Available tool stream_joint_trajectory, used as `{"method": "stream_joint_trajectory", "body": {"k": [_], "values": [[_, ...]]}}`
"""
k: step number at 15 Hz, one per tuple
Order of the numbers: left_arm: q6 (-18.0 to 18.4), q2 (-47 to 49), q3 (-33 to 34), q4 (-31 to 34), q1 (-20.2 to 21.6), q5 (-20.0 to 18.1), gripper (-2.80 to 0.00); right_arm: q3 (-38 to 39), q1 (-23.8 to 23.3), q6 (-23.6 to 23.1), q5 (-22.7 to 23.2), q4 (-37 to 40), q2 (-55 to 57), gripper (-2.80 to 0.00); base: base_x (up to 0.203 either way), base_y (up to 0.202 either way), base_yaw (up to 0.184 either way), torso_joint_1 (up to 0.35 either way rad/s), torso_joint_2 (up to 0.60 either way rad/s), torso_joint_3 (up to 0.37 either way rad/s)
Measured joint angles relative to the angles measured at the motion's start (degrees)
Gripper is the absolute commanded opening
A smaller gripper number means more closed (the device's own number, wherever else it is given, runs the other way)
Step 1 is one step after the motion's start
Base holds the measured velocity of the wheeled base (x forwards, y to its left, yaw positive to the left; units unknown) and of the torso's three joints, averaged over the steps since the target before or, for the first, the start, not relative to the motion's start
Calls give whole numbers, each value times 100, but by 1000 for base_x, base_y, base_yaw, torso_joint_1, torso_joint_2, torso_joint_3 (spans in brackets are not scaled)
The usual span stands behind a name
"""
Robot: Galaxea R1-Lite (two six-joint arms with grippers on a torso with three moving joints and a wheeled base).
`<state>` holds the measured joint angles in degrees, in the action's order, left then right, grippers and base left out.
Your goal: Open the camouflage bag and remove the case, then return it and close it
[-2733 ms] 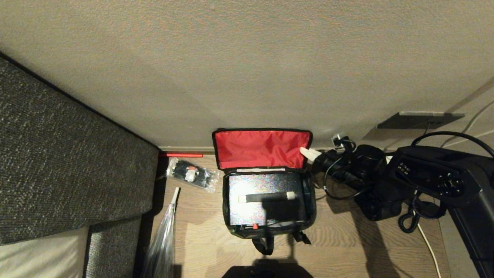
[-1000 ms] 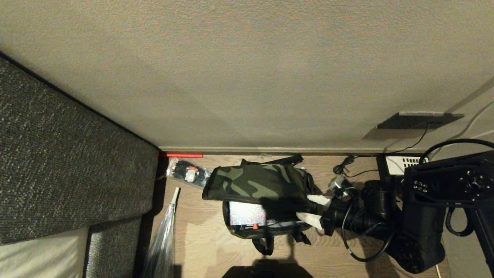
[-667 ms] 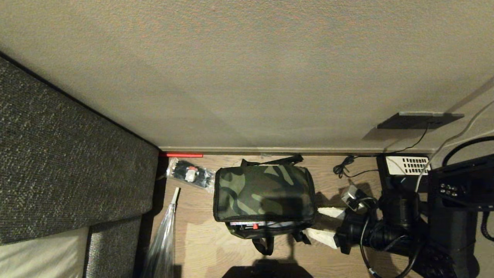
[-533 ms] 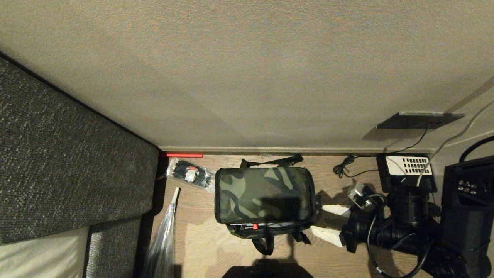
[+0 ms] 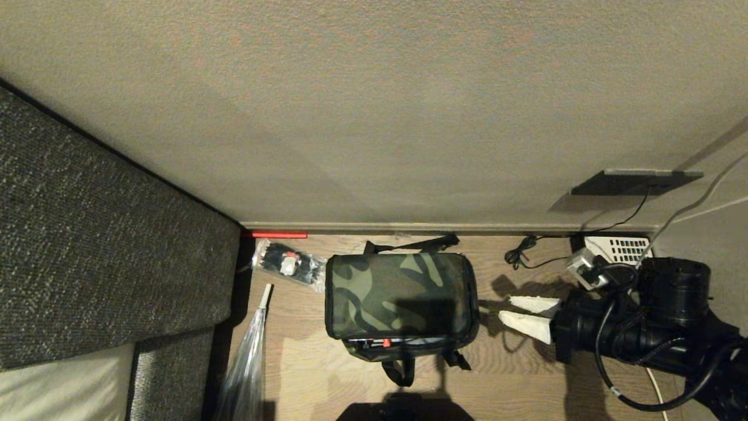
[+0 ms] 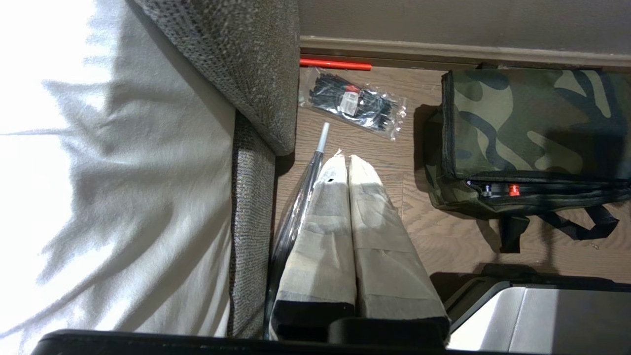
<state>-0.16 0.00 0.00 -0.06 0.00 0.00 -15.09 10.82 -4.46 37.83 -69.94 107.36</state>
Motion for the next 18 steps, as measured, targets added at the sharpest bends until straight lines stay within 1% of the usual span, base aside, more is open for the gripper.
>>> {"method": "stream_joint_trajectory", "body": {"k": [1, 3, 5, 8, 9, 10, 11, 13, 14, 16, 17, 18], "values": [[0, 0, 0, -1, 0, 0, -280, -1, -18, 6, -106, 250, -285, -280, 0, 0, 0, 0, 0, 0], [0, 0, 0, -1, 0, 0, -280, 5, -96, 64, -639, 762, -898, -280, 0, 0, 0, 0, 0, 0], [0, 0, 0, 1, 0, 0, -280, 31, -190, 209, -1447, 1689, -1734, -280, 0, 0, 0, 0, 0, 0], [0, 0, 0, 0, 0, 0, -280, 111, -364, 590, -2837, 3366, -3198, -280, 0, 0, 0, 0, 0, 0], [0, 0, 0, -1, 0, 0, -280, 143, -396, 682, -3146, 3845, -3709, -280, 0, 0, 0, 0, 0, 0], [0, 0, 0, -1, 0, -1, -280, 188, -438, 748, -3358, 4386, -4331, -280, 0, 0, 0, 0, 0, 0], [0, 0, 0, 1, 0, -1, -280, 232, -509, 763, -3449, 4908, -4945, -280, 0, 0, 0, 0, 0, 0], [0, 0, 0, 2, 0, 0, -280, 324, -779, 688, -3395, 6026, -6282, -280, 0, 0, 0, 0, 0, 0], [2, 0, 0, 1, 0, 0, -280, 374, -925, 578, -3334, 6561, -6954, -280, 0, 0, 0, 0, 0, 0], [0, 0, 0, 1, 0, 0, -280, 480, -1190, 215, -3350, 7572, -8041, -280, 0, 0, 0, 0, 0, 0], [2, 0, 0, -1, 0, 0, -280, 633, -1309, 14, -3401, 7938, -8439, -280, 0, 0, 0, 0, 0, 0], [0, 0, 0, 1, 0, 0, -280, 861, -1377, -85, -3469, 7933, -8701, -280, 0, 0, 0, 0, 0, 0]]}}
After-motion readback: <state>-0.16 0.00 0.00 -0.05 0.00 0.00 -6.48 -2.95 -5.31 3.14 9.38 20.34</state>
